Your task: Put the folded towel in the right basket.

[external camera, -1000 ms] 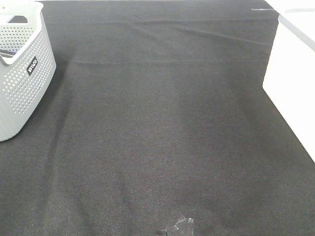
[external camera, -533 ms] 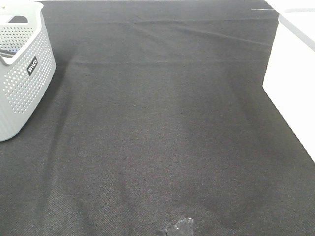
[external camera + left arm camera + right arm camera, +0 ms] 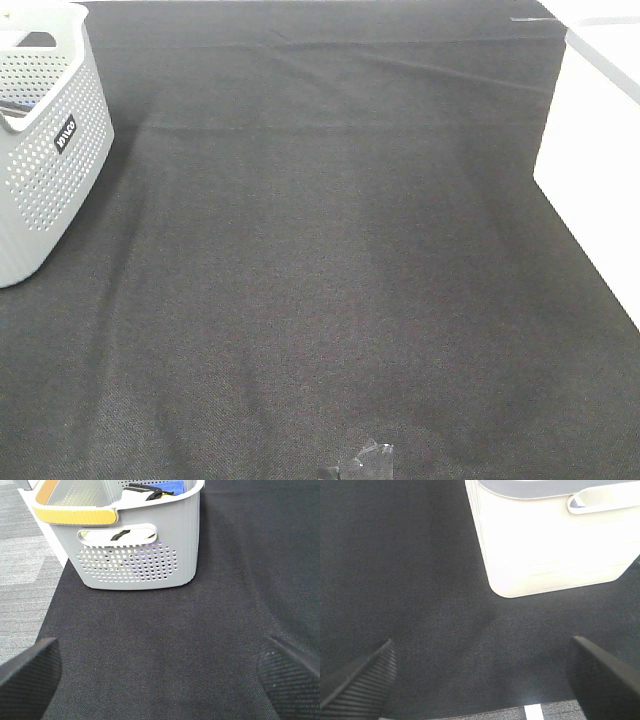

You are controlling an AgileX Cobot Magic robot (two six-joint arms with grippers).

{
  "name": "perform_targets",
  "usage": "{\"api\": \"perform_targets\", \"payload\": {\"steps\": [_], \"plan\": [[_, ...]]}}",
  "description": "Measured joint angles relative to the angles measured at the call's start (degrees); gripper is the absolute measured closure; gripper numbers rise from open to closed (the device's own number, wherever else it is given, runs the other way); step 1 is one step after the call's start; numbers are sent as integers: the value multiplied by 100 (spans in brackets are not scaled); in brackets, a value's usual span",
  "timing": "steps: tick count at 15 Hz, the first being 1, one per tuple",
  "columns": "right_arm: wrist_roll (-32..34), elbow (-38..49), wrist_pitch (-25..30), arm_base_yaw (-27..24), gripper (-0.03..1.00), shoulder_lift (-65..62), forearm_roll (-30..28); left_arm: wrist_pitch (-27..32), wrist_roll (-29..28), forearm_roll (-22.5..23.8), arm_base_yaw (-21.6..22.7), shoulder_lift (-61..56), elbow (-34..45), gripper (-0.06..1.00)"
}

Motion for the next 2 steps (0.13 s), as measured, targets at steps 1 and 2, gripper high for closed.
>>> {"api": "perform_targets", "payload": {"steps": [1,2], "plan": [[0,0,0,0,8,0,0,0,0,0,0,0,0,-5],[0,0,0,0,8,0,0,0,0,0,0,0,0,-5]]}}
